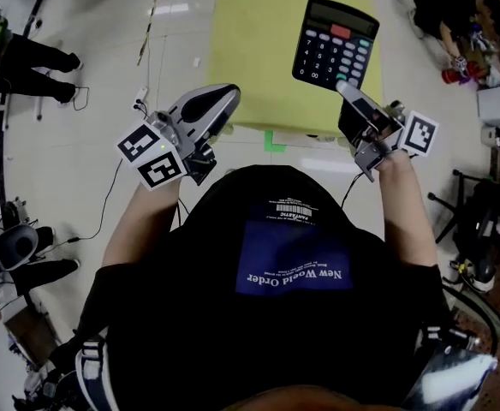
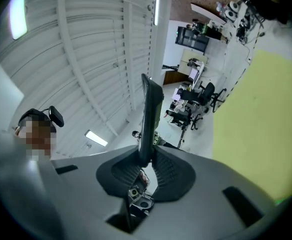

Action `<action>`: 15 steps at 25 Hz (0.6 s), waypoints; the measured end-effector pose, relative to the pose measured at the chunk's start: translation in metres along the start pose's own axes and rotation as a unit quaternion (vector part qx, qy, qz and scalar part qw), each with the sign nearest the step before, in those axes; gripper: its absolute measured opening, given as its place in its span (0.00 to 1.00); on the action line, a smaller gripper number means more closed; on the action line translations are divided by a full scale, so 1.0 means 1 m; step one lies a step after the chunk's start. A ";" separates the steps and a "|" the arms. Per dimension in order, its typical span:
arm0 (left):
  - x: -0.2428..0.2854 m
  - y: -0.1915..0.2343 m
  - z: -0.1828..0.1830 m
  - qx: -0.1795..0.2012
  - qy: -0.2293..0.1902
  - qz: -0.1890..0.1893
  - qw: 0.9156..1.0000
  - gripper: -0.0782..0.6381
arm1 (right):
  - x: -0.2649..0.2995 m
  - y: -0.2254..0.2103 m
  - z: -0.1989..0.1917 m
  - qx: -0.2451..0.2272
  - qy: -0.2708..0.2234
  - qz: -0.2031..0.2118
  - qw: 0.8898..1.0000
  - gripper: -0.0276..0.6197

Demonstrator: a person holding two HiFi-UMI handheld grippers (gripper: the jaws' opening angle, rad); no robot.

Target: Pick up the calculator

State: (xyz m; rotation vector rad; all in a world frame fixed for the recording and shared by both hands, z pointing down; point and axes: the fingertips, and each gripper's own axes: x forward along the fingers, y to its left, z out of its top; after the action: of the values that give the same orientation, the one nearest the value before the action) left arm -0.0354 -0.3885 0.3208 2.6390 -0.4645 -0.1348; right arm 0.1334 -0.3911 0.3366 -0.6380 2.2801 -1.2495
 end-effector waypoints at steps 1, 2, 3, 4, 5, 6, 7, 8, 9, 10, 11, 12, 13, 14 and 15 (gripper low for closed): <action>-0.002 -0.007 0.012 0.003 -0.008 0.000 1.000 0.12 | -0.001 0.015 0.003 -0.003 -0.001 0.002 1.000 0.11; -0.003 -0.013 0.021 0.007 -0.015 0.000 1.000 0.12 | -0.001 0.026 0.006 -0.008 -0.002 0.005 1.000 0.11; -0.005 -0.016 0.029 0.013 -0.020 -0.001 1.000 0.12 | 0.000 0.036 0.009 -0.014 -0.003 0.009 1.000 0.11; -0.005 -0.019 0.037 0.021 -0.025 -0.004 0.999 0.12 | 0.002 0.044 0.013 -0.023 -0.004 0.012 1.000 0.11; -0.006 -0.021 0.044 0.028 -0.030 -0.006 0.999 0.12 | 0.004 0.052 0.018 -0.033 -0.005 0.014 0.999 0.11; -0.006 -0.023 0.050 0.034 -0.033 -0.008 0.999 0.12 | 0.004 0.058 0.023 -0.042 -0.007 0.016 0.999 0.11; -0.006 -0.025 0.055 0.038 -0.036 -0.009 0.999 0.12 | 0.004 0.064 0.027 -0.050 -0.010 0.017 0.999 0.11; -0.006 -0.026 0.059 0.040 -0.038 -0.009 0.998 0.12 | 0.003 0.069 0.031 -0.055 -0.013 0.017 0.998 0.11; -0.007 -0.027 0.060 0.041 -0.038 -0.009 0.998 0.12 | 0.001 0.073 0.034 -0.058 -0.016 0.016 0.998 0.11; -0.009 -0.028 0.061 0.042 -0.038 -0.010 0.998 0.12 | 0.000 0.076 0.035 -0.061 -0.019 0.016 0.998 0.11; -0.010 -0.029 0.061 0.042 -0.037 -0.011 0.998 0.12 | 0.000 0.079 0.036 -0.064 -0.020 0.015 0.998 0.11; -0.011 -0.031 0.061 0.043 -0.037 -0.012 0.998 0.12 | -0.001 0.082 0.037 -0.066 -0.021 0.014 0.997 0.11; -0.011 -0.032 0.062 0.043 -0.037 -0.012 0.998 0.12 | -0.001 0.084 0.038 -0.069 -0.021 0.014 0.997 0.11; -0.011 -0.033 0.063 0.043 -0.037 -0.014 0.998 0.12 | -0.001 0.086 0.040 -0.072 -0.022 0.014 0.997 0.11; -0.011 -0.033 0.063 0.044 -0.037 -0.015 0.998 0.12 | 0.000 0.088 0.042 -0.074 -0.023 0.015 0.997 0.11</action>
State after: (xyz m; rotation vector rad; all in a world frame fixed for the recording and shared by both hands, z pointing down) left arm -0.0462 -0.3837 0.2494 2.7351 -0.4657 -0.2270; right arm 0.1430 -0.3759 0.2413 -0.6750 2.3505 -1.0482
